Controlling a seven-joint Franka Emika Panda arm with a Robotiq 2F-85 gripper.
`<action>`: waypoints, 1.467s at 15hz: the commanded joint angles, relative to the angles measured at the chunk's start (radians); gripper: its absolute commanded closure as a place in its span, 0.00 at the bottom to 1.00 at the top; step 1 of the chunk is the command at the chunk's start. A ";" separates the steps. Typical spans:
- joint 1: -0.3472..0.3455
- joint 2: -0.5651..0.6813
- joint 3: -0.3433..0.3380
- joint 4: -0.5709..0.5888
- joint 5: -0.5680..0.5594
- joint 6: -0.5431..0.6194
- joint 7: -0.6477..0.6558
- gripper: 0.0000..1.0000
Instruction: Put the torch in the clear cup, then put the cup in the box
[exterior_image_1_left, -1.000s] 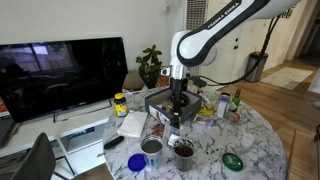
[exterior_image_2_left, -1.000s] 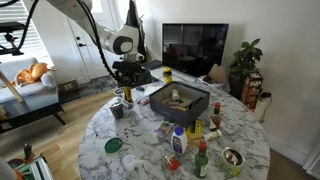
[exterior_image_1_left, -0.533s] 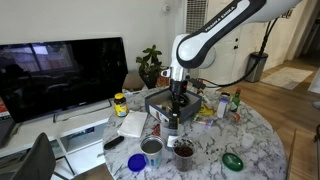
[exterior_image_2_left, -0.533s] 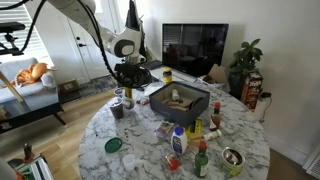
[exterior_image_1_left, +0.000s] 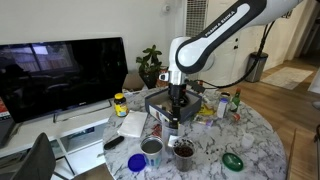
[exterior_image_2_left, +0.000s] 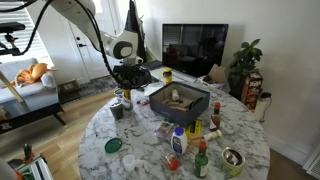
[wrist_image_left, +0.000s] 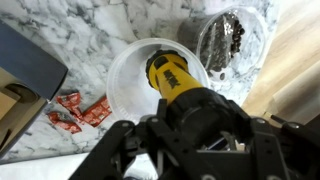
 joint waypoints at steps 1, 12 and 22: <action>0.058 0.007 -0.052 0.002 -0.165 -0.003 0.101 0.66; 0.112 -0.020 -0.182 0.003 -0.563 -0.198 0.439 0.66; 0.057 -0.089 -0.169 -0.003 -0.472 -0.186 0.420 0.00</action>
